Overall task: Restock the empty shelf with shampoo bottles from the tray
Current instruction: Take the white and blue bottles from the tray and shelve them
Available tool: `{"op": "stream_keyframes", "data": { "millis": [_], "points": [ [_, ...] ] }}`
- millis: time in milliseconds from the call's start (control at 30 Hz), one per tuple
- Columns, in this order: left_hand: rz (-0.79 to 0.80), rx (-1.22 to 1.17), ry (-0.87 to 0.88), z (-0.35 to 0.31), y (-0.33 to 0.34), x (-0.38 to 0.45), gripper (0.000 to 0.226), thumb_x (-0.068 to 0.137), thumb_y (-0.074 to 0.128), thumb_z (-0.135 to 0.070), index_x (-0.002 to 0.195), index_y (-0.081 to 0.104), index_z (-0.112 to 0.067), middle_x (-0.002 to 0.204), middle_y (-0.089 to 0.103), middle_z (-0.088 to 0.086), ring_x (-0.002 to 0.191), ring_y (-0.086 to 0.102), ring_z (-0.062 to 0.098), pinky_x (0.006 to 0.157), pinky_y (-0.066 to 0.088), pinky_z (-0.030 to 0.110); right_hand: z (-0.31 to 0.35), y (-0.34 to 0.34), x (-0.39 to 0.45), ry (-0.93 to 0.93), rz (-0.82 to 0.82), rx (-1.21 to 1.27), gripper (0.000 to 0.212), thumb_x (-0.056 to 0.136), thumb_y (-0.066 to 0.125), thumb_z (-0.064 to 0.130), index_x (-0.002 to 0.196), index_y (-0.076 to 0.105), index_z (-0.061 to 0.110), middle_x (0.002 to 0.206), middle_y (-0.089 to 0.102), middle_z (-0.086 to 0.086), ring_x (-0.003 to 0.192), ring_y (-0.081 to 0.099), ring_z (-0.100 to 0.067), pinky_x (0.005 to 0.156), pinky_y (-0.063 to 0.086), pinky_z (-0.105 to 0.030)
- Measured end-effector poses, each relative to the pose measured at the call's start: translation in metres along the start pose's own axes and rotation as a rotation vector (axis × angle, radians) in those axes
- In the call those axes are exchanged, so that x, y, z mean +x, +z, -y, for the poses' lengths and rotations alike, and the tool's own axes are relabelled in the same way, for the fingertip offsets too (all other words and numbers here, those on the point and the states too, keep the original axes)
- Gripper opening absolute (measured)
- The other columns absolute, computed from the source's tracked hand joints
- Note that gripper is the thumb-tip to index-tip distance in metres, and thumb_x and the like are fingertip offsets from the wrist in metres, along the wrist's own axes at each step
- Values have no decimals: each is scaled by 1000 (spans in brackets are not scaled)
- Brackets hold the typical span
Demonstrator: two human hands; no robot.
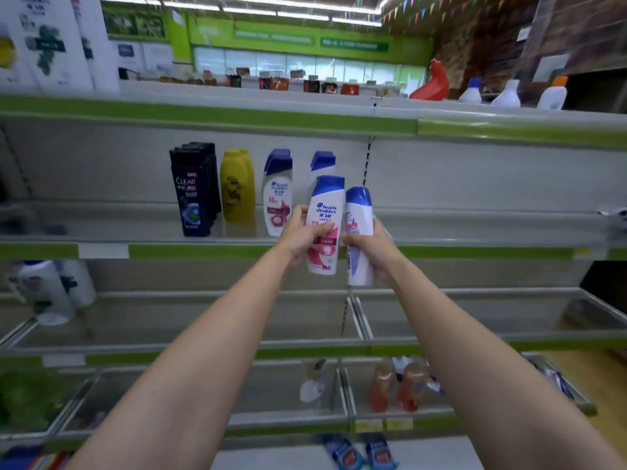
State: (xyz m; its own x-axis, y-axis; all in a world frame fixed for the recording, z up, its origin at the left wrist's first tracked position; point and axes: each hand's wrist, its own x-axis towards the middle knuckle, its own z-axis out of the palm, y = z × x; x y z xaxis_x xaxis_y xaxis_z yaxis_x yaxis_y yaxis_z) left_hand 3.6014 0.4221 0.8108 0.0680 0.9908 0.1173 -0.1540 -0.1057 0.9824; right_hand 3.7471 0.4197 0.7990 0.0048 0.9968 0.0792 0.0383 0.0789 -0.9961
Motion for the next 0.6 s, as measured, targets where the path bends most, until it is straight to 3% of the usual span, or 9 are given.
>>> {"op": "stream_keyframes", "data": {
  "millis": [67,133,200,267,333,367,433,500,600],
  "points": [
    [-29,3,25,-9,6,17,40,84,64,-2,113,38,-11,92,62,2,79,61,14,72,52,32,16,-3,18,25,28,10,18,82,55,6,93,44,12,74,47,-5,62,47,-16,58,44,-29],
    [-59,-5,35,-15,9,34,40,84,64,-2,113,38,-10,90,62,2,76,62,15,69,52,33,27,-6,34,83,40,69,17,72,54,20,81,41,14,63,42,-2,53,40,-14,52,36,-25],
    [-91,11,39,-15,11,50,42,84,64,-1,114,37,-10,92,63,4,72,62,16,71,54,37,32,-9,49,121,13,88,17,74,52,26,75,37,17,51,40,2,41,36,-10,46,27,-22],
    [-118,34,44,-13,12,65,43,84,64,0,115,37,-12,95,62,5,73,63,18,77,54,43,31,-10,68,95,-19,67,32,71,57,36,91,42,15,68,52,-4,51,47,-14,48,35,-24],
    [-137,15,52,-8,12,78,44,84,63,2,116,37,-14,99,62,6,78,64,18,80,54,45,23,-14,92,14,-64,-3,73,50,66,48,111,42,15,108,57,-12,85,61,-25,69,53,-37],
    [-142,2,58,-5,12,84,45,84,63,3,117,37,-14,102,62,7,81,64,18,79,54,43,16,-17,106,-23,-74,-36,81,45,68,50,113,41,15,119,55,-13,99,61,-28,81,54,-44],
    [-146,4,58,0,13,94,48,83,63,4,121,38,-14,107,62,10,89,64,22,80,55,41,10,-22,117,-66,-72,-74,77,47,74,45,110,40,17,123,53,-11,106,60,-27,91,52,-47],
    [-167,18,41,6,13,102,49,84,63,2,123,39,-15,115,62,13,99,63,28,87,52,46,10,-21,113,-95,-59,-97,65,60,80,32,110,40,17,121,54,-10,104,61,-24,90,53,-44],
    [-185,-7,-9,10,14,112,50,87,62,-4,129,39,-16,123,60,15,90,64,22,77,54,42,6,-21,117,-116,-29,-171,60,73,79,19,114,36,20,116,59,-4,104,60,-21,91,53,-42]
  ]
}}
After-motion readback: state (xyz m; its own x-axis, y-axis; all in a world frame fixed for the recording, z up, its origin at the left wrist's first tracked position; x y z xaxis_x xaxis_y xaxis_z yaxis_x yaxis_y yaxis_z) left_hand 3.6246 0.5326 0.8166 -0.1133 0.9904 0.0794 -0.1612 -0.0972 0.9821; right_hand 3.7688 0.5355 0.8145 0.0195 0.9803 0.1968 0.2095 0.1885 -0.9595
